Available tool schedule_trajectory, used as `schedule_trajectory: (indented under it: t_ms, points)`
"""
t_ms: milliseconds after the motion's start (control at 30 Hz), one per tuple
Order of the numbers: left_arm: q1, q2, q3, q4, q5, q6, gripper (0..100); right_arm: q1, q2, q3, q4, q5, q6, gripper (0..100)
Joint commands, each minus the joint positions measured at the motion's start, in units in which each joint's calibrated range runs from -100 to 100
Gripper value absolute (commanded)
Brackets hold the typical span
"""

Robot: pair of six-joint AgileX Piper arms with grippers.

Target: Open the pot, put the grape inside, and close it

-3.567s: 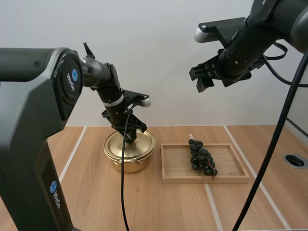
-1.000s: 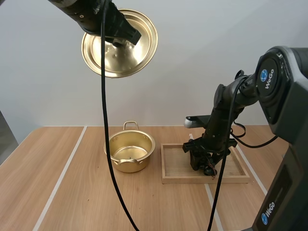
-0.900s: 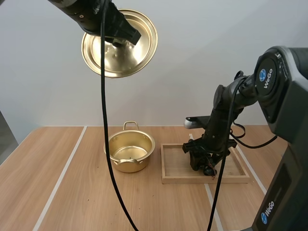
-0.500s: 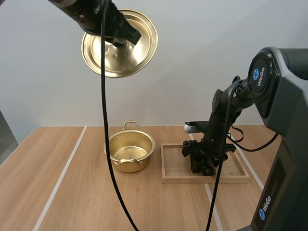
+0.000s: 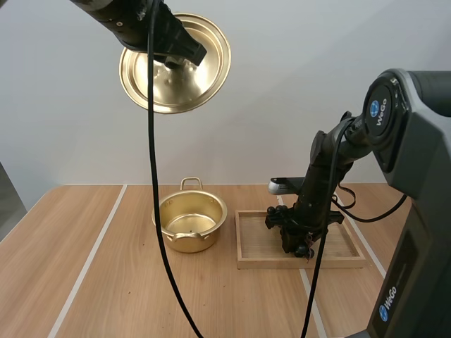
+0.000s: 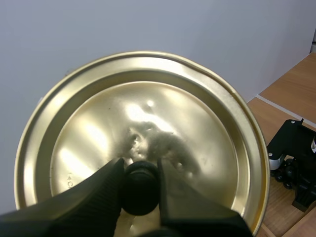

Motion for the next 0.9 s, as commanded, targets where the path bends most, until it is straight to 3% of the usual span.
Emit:
schedule_trajectory:
  t_ms: [0, 500, 733, 867]
  points:
    - [-0.11, -0.52, -0.52, -1.01, -2.59, -0.55, 0, 0.02, -2.28, -1.05, 0.18, 1.99, -0.94, 0]
    - [-0.11, -2.85, -4.22, -1.04, -5.72, -0.64, 0, 0.02, -15.08, -12.33, 3.01, 13.48, -3.92, 0]
    - [-0.11, -6.11, -8.7, -1.83, -6.83, -0.96, 0, 0.1, -15.84, -20.05, 10.55, 18.96, -8.0, 0]
    - [-0.11, -7.89, -10.76, -2.96, -6.6, -0.96, 0, 2.4, -15.65, -23.45, 10.82, 18.96, -8.31, 0]
